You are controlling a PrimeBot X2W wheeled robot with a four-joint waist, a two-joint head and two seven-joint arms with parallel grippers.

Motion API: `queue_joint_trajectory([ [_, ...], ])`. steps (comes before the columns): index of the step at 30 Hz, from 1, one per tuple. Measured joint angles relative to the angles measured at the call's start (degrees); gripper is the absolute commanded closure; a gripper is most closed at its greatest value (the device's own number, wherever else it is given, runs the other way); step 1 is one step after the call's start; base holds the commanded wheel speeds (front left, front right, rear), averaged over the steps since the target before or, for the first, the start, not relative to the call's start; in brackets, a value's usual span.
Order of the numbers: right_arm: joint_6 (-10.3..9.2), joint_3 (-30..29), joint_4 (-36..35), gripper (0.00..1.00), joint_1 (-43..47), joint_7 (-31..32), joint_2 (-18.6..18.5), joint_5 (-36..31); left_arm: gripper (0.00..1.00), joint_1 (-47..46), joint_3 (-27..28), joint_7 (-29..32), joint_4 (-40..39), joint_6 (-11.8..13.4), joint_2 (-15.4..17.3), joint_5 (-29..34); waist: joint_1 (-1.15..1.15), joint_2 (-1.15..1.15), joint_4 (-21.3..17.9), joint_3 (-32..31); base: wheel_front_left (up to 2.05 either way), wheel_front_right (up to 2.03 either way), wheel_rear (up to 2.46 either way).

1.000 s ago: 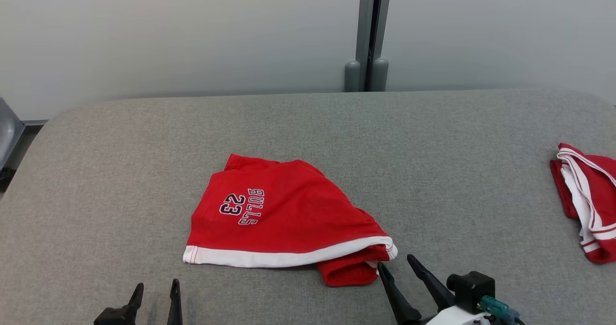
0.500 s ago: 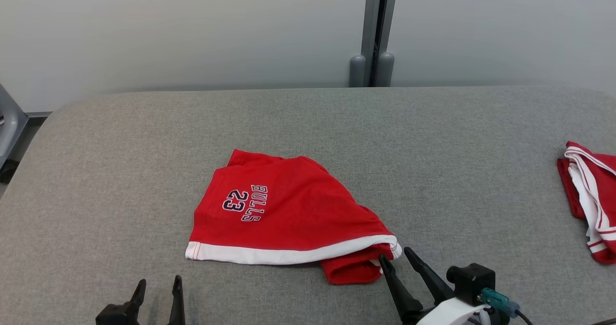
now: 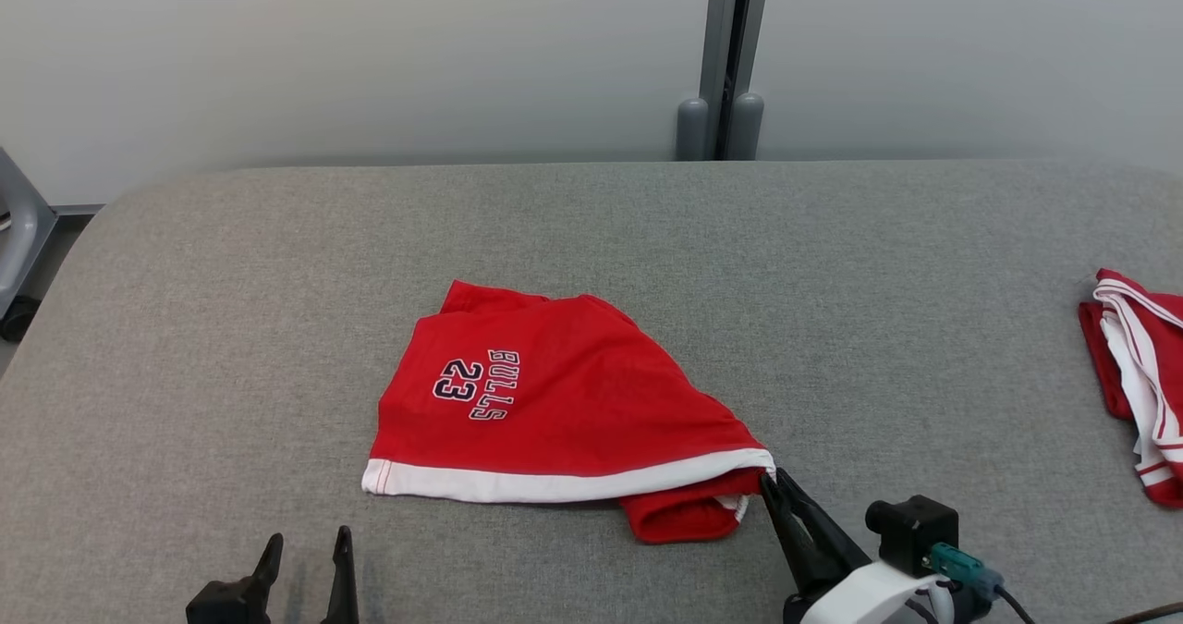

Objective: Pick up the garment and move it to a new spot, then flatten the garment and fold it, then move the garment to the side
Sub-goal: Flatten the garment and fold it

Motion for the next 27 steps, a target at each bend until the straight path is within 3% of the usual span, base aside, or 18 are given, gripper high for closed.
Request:
queue_joint_trajectory([
  [2, 0.00, -0.1, 0.6, 1.00, -0.4, 0.0, 0.0, -0.7, 0.00, -0.1, 0.0, 0.0, 0.0, 0.1, 0.0, 0.0, 0.00, 0.00, 0.0, 0.1, 0.00, 0.00, 0.00],
  [8, 0.00, -1.7, 1.1, 1.00, -1.1, 0.0, 0.0, -4.5, 0.00, -0.7, 0.2, 0.0, -0.1, 0.1, 0.0, -0.6, 0.00, 0.00, -0.1, 0.4, 0.00, 0.00, 0.00],
  [17, 0.01, -2.7, -2.0, 1.00, -2.8, 0.0, 0.0, -19.9, 0.00, -3.7, -2.0, 0.0, 2.5, -2.3, 0.0, -4.9, 0.00, 0.00, -1.6, 1.4, 0.00, 0.00, 0.00],
  [27, 0.01, -0.1, -2.3, 1.00, -4.5, 0.0, 0.0, -24.6, 0.00, -9.3, -2.6, 0.0, 9.3, -1.6, 0.0, -9.3, 0.00, 0.00, -4.0, 4.4, 0.00, 0.00, 0.00],
])
